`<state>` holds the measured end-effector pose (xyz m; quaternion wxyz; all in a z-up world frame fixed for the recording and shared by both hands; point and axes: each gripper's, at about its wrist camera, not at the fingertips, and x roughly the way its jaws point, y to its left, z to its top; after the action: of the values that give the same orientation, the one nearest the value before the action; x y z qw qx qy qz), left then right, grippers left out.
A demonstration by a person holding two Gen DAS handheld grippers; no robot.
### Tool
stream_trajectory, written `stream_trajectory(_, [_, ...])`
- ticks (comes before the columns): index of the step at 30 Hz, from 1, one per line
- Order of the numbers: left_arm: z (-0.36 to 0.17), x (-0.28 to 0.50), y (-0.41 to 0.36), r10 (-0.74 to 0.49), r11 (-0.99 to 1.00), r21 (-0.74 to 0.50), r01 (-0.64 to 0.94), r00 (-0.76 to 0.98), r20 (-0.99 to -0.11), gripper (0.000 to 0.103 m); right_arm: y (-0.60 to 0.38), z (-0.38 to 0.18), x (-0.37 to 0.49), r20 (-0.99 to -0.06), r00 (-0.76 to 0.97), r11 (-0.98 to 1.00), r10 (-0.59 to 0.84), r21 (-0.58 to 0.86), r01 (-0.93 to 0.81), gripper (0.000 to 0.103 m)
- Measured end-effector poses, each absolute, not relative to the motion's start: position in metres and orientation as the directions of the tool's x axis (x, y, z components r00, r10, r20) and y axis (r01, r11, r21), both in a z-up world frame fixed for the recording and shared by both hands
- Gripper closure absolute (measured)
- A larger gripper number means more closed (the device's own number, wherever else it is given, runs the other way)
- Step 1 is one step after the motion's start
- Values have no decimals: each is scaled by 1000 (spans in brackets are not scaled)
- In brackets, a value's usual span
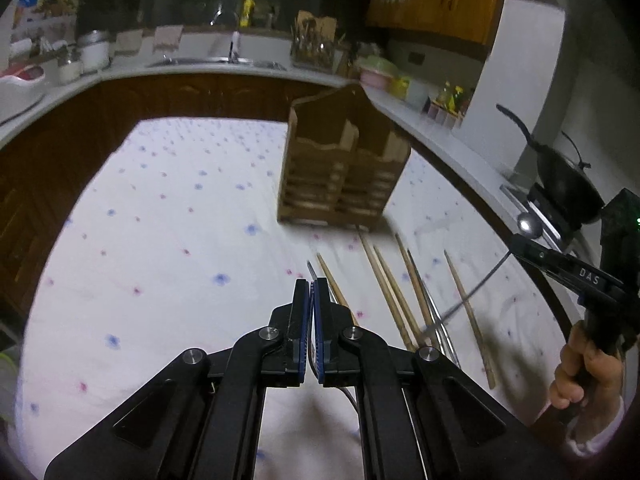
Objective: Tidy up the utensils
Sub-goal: 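Lift the fork with the left tool while the right tool carries the spoon to the wooden holder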
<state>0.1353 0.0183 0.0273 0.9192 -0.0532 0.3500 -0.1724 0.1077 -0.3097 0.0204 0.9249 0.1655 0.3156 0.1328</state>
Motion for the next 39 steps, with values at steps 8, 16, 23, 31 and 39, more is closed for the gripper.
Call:
stream_trajectory(8, [49, 141, 28, -320, 947, -206, 245, 751, -578, 101, -303, 42, 109, -505, 795, 922, 337, 347, -171, 101])
stream_trajectory(16, [84, 168, 35, -296, 953, -215, 213, 806, -513, 101, -303, 57, 125, -487, 810, 928, 328, 328, -178, 101])
stream_trajectory(23, [130, 207, 35, -255, 964, -187, 191, 867, -427, 101, -300, 90, 149, -439, 844, 940, 307, 280, -197, 101])
stream_trajectory(31, [166, 265, 25, -180, 982, -119, 146, 914, -363, 101, -285, 129, 199, -382, 888, 962, 255, 188, -195, 101])
stream_trajectory(39, [140, 320, 3, -137, 991, -60, 123, 907, -398, 101, -266, 114, 255, -440, 868, 973, 232, 113, -202, 101])
